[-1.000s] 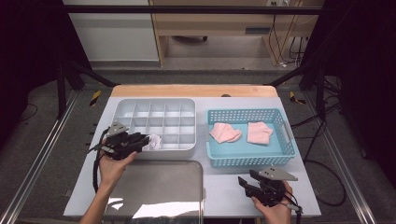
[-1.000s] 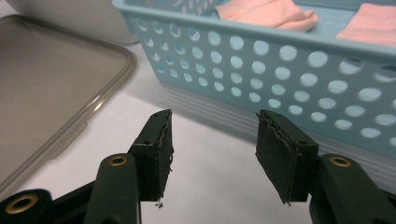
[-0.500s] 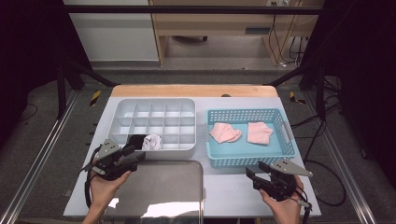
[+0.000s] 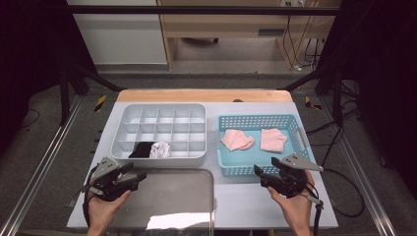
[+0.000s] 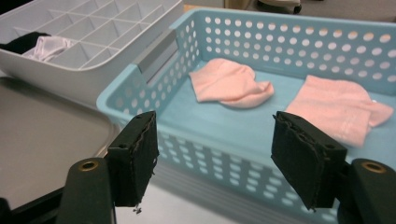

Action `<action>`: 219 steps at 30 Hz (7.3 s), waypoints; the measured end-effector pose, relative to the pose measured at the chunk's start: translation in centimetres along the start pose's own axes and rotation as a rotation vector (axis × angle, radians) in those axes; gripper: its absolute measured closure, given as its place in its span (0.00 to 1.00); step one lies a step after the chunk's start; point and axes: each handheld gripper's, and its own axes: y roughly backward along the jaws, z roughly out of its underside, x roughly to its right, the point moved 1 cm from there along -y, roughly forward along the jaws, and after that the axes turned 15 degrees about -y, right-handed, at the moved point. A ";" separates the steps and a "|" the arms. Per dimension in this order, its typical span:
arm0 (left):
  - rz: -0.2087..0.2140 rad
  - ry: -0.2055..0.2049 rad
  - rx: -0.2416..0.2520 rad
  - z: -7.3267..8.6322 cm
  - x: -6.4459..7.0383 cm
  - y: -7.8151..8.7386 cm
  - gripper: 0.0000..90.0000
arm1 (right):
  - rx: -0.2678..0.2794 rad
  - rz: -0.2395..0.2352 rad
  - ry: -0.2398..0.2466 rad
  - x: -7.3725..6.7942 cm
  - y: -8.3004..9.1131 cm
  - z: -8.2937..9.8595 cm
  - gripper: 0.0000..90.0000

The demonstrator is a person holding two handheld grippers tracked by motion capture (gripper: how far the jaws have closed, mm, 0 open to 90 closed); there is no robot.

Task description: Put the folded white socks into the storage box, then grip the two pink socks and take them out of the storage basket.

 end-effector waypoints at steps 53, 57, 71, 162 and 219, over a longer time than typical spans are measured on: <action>-0.049 0.002 -0.075 0.9 -0.3 -0.6 0.43 | -0.036 0.234 -0.062 6.1 -11.5 -9.3 0.37; -0.050 0.004 -0.075 1.0 -0.4 -0.6 0.43 | -0.067 0.255 -0.063 6.8 -12.1 -8.9 0.38; -0.043 0.002 -0.076 1.1 -0.3 -0.7 0.44 | -0.176 0.314 -0.133 9.8 -13.8 -6.7 0.37; -0.048 -0.008 -0.084 1.1 -0.2 -0.8 0.45 | 0.141 -0.146 0.016 -0.1 -0.5 -9.0 0.95; -0.051 0.004 -0.062 0.9 -0.1 -0.6 0.44 | -0.216 -0.191 0.086 -2.3 -3.9 5.5 0.75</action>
